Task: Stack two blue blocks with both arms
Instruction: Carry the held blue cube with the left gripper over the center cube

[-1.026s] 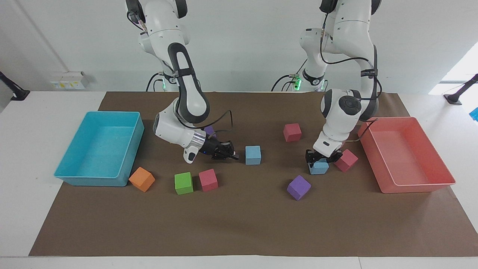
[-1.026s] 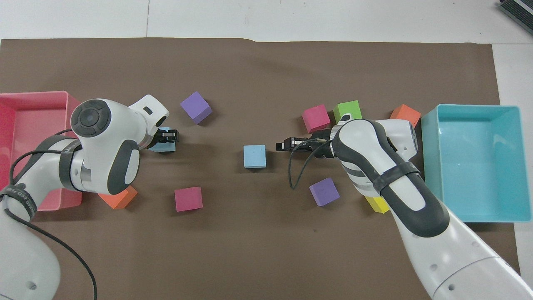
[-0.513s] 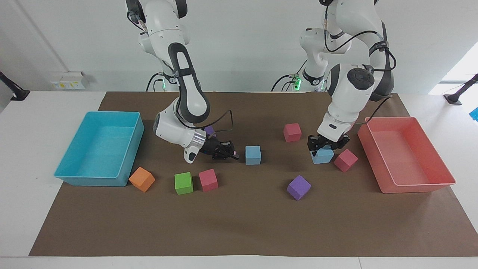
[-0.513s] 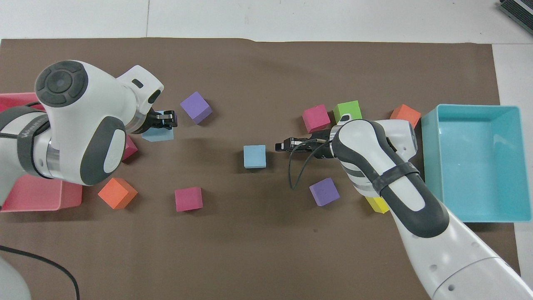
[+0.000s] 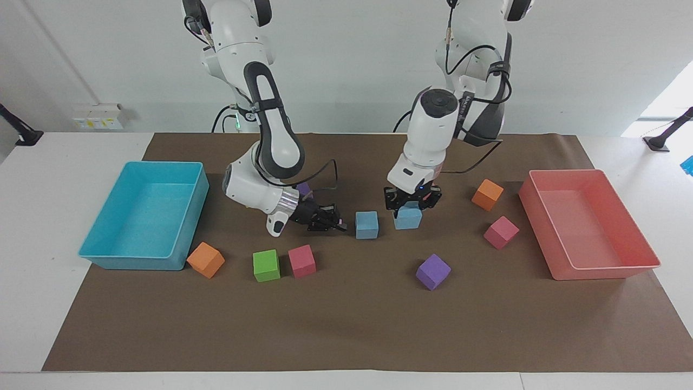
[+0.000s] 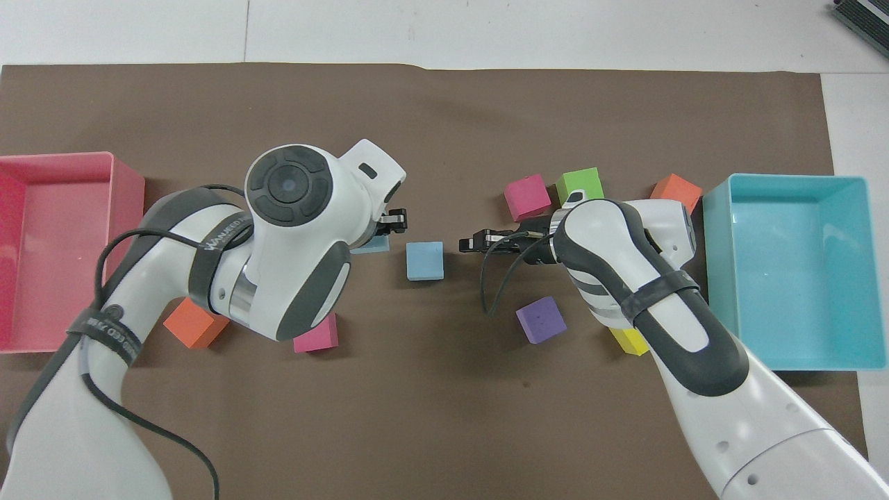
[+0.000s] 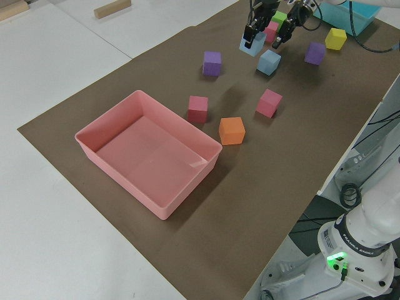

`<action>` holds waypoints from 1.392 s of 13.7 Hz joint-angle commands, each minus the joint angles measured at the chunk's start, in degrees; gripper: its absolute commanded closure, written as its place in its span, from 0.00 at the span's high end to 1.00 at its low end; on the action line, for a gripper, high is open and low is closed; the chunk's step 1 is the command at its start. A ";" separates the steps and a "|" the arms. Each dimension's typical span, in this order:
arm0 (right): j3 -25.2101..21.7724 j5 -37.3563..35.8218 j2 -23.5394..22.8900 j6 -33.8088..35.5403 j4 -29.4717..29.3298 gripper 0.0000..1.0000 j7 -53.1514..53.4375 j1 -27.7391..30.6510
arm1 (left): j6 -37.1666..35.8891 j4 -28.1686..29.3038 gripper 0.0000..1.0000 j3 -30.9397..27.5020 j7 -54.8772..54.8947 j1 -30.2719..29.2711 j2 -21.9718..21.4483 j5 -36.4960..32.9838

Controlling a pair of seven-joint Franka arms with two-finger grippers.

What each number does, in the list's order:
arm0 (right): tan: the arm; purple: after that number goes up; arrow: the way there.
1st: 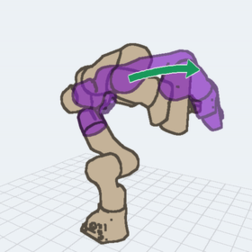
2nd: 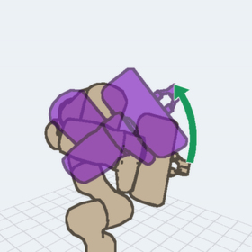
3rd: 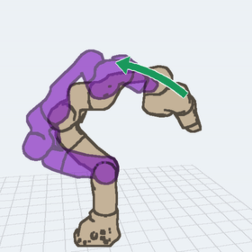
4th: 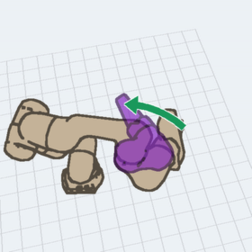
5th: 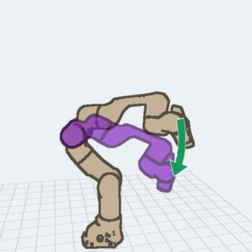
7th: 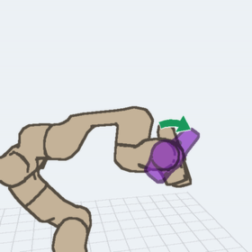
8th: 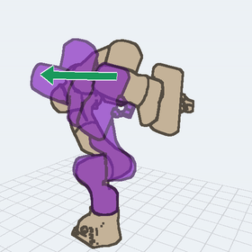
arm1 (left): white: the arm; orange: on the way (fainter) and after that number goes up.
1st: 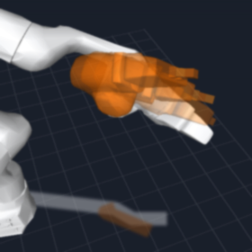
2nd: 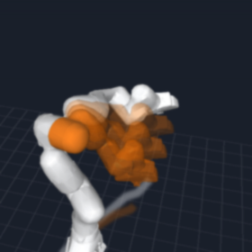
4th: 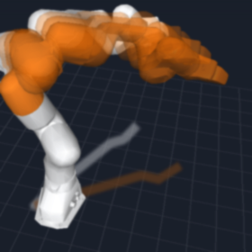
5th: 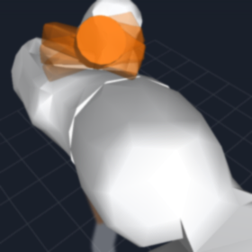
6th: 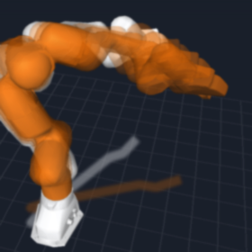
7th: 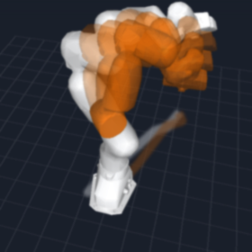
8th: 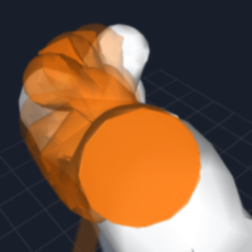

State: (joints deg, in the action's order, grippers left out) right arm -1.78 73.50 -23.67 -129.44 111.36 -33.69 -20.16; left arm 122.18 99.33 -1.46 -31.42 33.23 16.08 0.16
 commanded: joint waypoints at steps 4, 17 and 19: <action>0.37 2.09 0.47 -1.51 0.79 0.00 -0.50 -0.06 | 3.50 -1.86 0.00 -0.91 -1.89 3.76 2.73 -0.95; 0.37 2.00 0.55 -1.25 0.79 0.00 -0.59 -0.23 | 4.99 1.39 0.00 -0.82 -4.18 6.84 3.88 -0.60; 0.37 2.09 0.55 -1.34 0.87 0.00 -0.59 -0.23 | 5.44 2.00 0.00 -0.74 -4.00 6.93 3.79 -0.51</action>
State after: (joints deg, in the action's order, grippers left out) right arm -1.77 73.50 -23.67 -129.45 111.37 -33.68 -20.45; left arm 125.95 99.59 -1.30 -34.44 38.81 20.40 0.16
